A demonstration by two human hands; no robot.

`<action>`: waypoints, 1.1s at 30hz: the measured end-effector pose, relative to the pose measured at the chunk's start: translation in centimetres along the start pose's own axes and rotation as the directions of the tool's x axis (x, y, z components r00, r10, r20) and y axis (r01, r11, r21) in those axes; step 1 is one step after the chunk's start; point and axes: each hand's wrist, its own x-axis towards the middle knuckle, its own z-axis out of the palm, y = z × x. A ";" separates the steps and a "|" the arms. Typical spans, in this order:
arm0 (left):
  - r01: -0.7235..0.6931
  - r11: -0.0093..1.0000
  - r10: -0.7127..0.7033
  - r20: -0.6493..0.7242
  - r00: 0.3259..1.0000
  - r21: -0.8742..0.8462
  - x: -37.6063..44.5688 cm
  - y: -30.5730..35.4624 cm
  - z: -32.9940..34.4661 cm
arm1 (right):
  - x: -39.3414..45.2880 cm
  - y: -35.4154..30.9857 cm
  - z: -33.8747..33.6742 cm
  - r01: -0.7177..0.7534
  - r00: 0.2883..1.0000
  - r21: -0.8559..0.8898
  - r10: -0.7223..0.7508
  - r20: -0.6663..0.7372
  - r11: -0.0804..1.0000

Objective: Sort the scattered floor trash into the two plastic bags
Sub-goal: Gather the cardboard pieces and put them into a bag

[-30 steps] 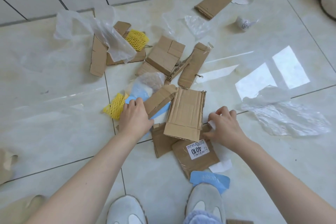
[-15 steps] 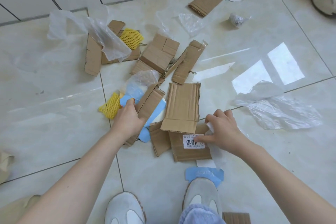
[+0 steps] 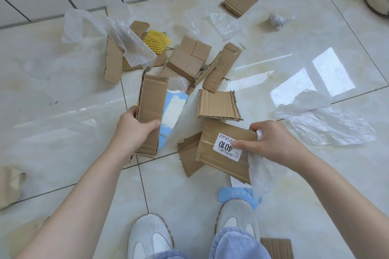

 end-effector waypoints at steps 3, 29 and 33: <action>0.069 0.984 -0.073 -0.017 0.997 -0.163 -0.5 -0.6 -0.6 | -1.3 0.6 -0.1 0.020 1.000 0.110 -0.020 -0.002 0.994; -0.240 0.665 0.281 0.060 0.958 0.707 5.4 1.9 6.8 | 6.8 8.8 -3.1 -0.232 0.924 0.026 0.228 -0.306 0.972; -0.240 0.726 0.292 0.026 0.956 0.644 4.7 1.6 6.9 | 7.1 10.3 -2.2 -0.291 0.903 0.042 0.289 -0.319 0.956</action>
